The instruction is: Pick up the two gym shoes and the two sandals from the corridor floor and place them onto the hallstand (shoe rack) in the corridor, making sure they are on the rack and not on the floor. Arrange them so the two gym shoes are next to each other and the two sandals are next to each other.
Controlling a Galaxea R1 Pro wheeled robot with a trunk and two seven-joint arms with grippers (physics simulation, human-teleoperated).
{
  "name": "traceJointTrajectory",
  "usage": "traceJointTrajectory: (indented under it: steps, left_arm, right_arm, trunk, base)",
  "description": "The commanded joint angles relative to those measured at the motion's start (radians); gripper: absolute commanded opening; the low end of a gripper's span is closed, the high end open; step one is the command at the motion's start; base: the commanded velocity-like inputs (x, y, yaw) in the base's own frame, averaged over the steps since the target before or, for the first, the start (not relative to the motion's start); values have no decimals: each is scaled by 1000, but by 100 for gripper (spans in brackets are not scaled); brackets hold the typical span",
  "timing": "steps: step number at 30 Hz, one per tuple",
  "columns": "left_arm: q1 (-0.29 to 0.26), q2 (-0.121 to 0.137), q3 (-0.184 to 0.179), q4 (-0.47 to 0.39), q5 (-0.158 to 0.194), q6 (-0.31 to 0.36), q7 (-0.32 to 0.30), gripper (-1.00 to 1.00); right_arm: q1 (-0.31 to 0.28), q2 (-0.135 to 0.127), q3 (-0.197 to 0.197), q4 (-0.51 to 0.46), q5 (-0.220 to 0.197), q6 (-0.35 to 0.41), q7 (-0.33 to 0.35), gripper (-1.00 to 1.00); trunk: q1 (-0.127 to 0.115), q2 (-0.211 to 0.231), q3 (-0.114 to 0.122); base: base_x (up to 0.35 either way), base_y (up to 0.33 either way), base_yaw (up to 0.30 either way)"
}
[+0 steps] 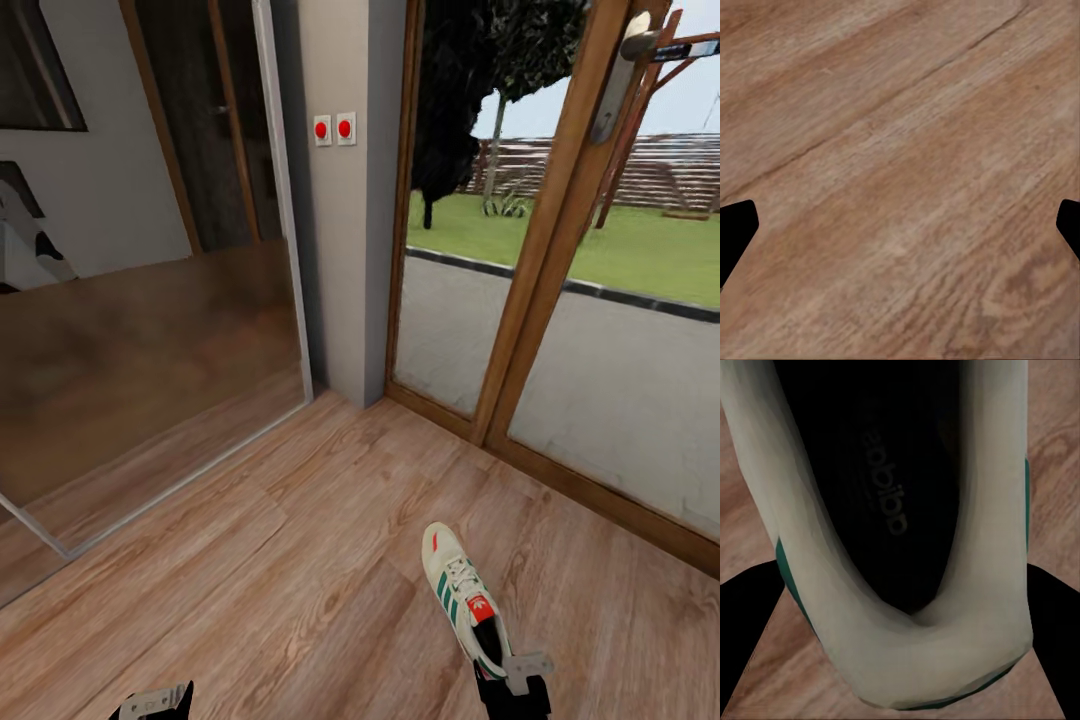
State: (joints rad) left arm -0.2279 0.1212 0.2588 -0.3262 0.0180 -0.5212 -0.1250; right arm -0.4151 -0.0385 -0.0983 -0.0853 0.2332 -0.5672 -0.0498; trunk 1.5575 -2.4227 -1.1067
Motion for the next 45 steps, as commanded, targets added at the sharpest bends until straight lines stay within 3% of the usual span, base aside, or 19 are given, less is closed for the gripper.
traceJointTrajectory:
  steps: [1, 13, 19, 45]
  left_arm:
    - [-1, -1, 8, 1, 2, -2, -10, 100]
    - [-1, -1, 8, 1, 2, -2, -10, 100]
    - [-1, -1, 8, 2, 2, -2, -10, 100]
    - [-1, -1, 8, 3, 1, -2, -10, 100]
  right_arm:
    - [-1, 0, -8, 1, 11, -3, -4, -100]
    - [-1, 5, -8, -2, 9, -2, -4, -100]
    - [-1, 9, -8, -2, 10, -2, -4, -100]
    - [-1, 9, -7, -2, 11, -2, -4, -100]
  trunk:
    - [0, 0, 1]
    - [0, 0, 10]
    - [0, 0, 12]
    - [0, 0, 32]
  base:
    - [298, 0, 0]
    - [327, -6, 8]
    - [256, -139, 246]
    - [12, -7, 253]
